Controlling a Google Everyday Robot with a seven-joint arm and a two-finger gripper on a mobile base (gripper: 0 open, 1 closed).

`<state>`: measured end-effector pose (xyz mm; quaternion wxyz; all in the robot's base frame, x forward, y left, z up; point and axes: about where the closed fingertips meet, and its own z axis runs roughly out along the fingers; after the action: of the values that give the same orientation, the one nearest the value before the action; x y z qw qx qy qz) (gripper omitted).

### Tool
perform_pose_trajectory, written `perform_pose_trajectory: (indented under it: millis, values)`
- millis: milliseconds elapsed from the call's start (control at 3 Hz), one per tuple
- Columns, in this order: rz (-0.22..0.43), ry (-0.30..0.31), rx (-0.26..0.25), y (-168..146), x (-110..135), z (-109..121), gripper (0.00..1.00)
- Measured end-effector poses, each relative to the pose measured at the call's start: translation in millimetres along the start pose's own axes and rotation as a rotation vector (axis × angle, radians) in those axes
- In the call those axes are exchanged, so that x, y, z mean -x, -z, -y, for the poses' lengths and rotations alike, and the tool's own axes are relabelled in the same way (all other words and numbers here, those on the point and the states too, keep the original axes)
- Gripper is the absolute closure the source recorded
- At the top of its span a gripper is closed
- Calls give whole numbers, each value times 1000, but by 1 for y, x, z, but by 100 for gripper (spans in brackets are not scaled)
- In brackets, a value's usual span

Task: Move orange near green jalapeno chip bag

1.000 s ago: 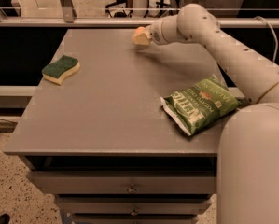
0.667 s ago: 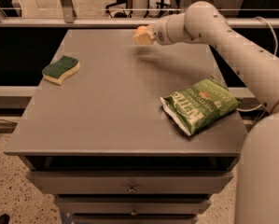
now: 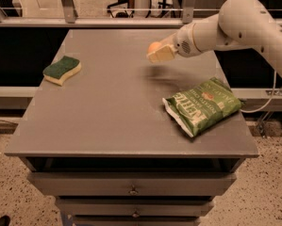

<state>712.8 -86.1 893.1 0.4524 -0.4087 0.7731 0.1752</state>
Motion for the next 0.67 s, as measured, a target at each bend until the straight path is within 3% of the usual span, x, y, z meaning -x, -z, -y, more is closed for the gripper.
perform_pose_trajectory:
  millis: [333,667]
  values:
    - [-66,-29,20,27,-26,-20,100]
    - [-119,-60,6,54,-48,-32,100]
